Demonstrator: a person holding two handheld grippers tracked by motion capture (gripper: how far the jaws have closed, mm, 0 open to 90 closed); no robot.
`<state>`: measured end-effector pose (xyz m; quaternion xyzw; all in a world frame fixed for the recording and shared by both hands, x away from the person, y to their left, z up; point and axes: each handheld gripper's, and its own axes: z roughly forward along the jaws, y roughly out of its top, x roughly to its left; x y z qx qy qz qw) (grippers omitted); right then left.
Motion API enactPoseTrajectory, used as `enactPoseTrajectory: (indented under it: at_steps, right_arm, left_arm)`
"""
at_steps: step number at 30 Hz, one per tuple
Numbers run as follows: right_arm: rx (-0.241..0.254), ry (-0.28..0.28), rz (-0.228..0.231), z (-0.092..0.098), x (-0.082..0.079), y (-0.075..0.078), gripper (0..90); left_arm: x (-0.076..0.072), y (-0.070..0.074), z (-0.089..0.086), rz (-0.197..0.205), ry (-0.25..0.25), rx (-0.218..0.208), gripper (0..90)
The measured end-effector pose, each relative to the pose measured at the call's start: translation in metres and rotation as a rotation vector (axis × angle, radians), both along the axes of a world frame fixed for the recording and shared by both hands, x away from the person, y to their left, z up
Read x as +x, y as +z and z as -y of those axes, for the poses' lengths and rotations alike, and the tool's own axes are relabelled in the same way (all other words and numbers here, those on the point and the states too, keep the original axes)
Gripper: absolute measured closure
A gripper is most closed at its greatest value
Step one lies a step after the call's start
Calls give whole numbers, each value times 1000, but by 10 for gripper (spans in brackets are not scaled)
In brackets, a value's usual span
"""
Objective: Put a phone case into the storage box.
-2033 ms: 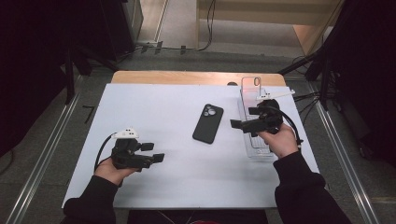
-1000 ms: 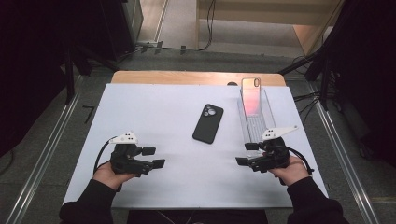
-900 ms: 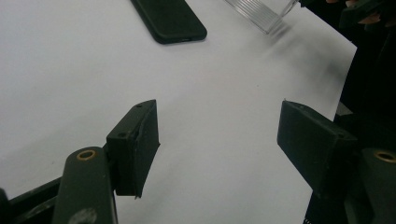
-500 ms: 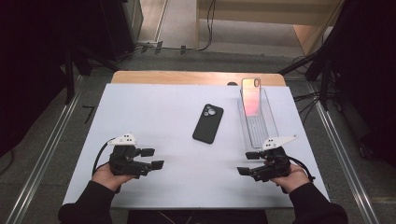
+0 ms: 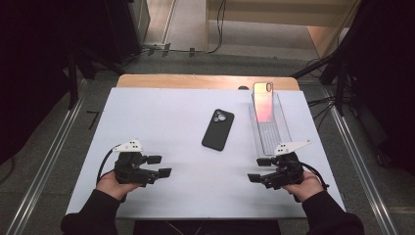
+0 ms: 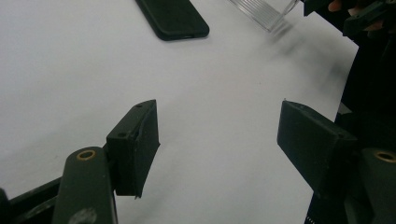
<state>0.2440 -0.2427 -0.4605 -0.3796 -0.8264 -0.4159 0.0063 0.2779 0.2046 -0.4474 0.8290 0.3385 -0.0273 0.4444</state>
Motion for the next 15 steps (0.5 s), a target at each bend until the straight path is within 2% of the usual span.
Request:
enactPoseTrajectory:
  at_steps: [5, 10, 15]
  right_arm:
    - [14, -58, -4, -3, 4, 4, 214]
    - [11, -80, 31, -10, 9, 11, 208]
    - [7, -116, 28, -19, 19, 19, 209]
  left_arm:
    - [0, 1, -1, 2, 2, 3, 299]
    - [0, 0, -1, 0, 5, 8, 299]
    - [0, 1, -2, -3, 8, 0, 299]
